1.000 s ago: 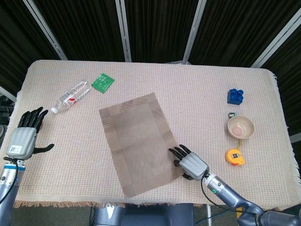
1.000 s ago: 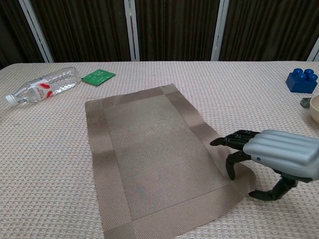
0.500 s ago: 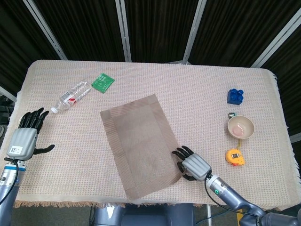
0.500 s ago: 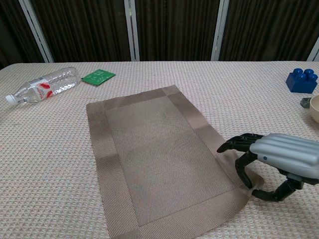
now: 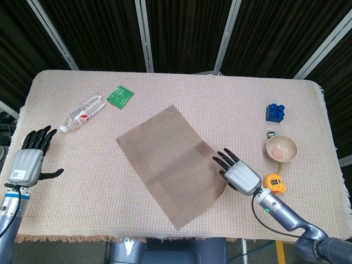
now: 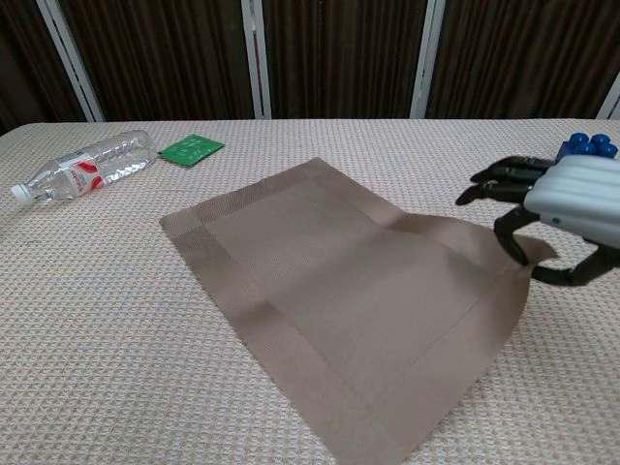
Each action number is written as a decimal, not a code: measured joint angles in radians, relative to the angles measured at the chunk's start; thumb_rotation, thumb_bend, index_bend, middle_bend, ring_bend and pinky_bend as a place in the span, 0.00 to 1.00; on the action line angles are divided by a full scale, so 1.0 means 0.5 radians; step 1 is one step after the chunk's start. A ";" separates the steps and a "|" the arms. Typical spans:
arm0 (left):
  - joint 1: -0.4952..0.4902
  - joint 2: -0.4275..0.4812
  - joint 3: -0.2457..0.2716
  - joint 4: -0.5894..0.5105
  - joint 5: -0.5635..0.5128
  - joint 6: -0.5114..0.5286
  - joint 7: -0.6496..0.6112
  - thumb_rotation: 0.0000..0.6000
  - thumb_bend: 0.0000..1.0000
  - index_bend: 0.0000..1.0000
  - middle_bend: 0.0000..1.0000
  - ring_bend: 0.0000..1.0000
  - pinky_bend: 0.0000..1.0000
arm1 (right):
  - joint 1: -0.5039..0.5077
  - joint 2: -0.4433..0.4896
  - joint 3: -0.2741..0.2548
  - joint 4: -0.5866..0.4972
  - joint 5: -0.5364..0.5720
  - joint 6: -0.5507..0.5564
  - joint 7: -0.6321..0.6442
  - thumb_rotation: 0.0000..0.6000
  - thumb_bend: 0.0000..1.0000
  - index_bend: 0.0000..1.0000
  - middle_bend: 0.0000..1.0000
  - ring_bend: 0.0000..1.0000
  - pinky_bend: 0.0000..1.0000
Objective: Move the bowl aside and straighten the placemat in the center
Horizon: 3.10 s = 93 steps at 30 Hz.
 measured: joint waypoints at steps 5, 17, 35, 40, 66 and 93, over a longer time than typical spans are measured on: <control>-0.004 -0.003 -0.001 -0.002 0.000 -0.005 0.002 1.00 0.11 0.00 0.00 0.00 0.00 | 0.117 0.074 0.084 0.196 -0.039 0.004 -0.074 1.00 0.34 0.65 0.10 0.00 0.00; -0.012 -0.021 -0.001 0.016 -0.030 -0.025 0.025 1.00 0.11 0.00 0.00 0.00 0.00 | 0.452 -0.091 0.149 0.705 -0.127 -0.145 -0.200 1.00 0.07 0.19 0.01 0.00 0.00; -0.054 -0.056 0.039 0.084 0.069 -0.077 0.011 1.00 0.11 0.00 0.00 0.00 0.00 | -0.027 0.210 0.284 -0.148 0.344 0.221 -0.254 1.00 0.00 0.00 0.00 0.00 0.00; -0.126 -0.116 0.032 0.171 0.133 -0.116 0.035 1.00 0.12 0.03 0.00 0.00 0.00 | -0.319 0.526 0.244 -0.539 0.500 0.382 -0.053 1.00 0.00 0.00 0.00 0.00 0.00; -0.750 -1.155 -0.007 1.594 0.321 -0.615 -0.299 1.00 0.23 0.36 0.00 0.00 0.00 | -0.831 0.658 0.099 -0.868 0.690 0.660 0.315 1.00 0.00 0.00 0.00 0.00 0.00; -0.851 -1.360 0.056 1.947 0.311 -0.650 -0.420 1.00 0.23 0.36 0.00 0.00 0.00 | -0.869 0.690 0.150 -0.877 0.641 0.646 0.377 1.00 0.00 0.00 0.00 0.00 0.00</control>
